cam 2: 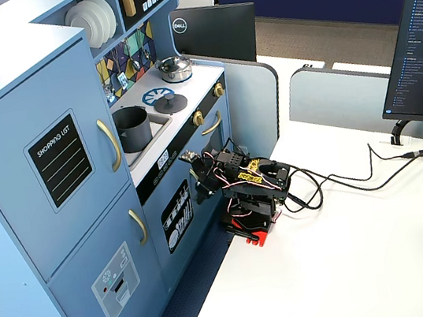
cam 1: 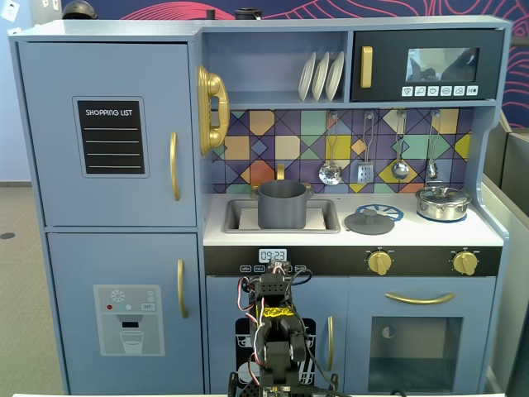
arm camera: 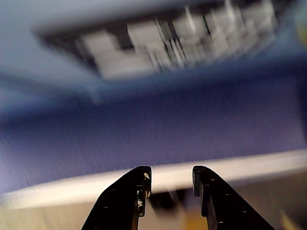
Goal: Take off the lid from the gray recipient and place it on the counter
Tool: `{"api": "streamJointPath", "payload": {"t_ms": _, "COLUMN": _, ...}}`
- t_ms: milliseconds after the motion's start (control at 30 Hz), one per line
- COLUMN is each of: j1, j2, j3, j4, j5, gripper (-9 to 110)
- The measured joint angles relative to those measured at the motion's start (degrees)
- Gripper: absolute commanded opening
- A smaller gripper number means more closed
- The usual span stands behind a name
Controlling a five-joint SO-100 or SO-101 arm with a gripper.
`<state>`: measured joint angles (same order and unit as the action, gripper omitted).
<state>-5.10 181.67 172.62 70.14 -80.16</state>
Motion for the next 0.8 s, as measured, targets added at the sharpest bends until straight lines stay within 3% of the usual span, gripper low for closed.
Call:
{"api": "streamJointPath", "payload": {"t_ms": 133, "j1": -0.26, "j2": 0.35, "j3": -0.7, "j4": 6.68, "j5": -3.25, "gripper": 1}}
{"api": "streamJointPath", "payload": {"t_ms": 333, "j1": 0.44, "j2": 0.88, "j3": -0.44, "j4": 7.56, "j5": -8.96, "gripper": 4}}
{"api": "streamJointPath", "payload": {"t_ms": 800, "j1": 1.76, "j2": 0.88, "j3": -0.44, "j4": 7.56, "j5": -7.91, "gripper": 7}}
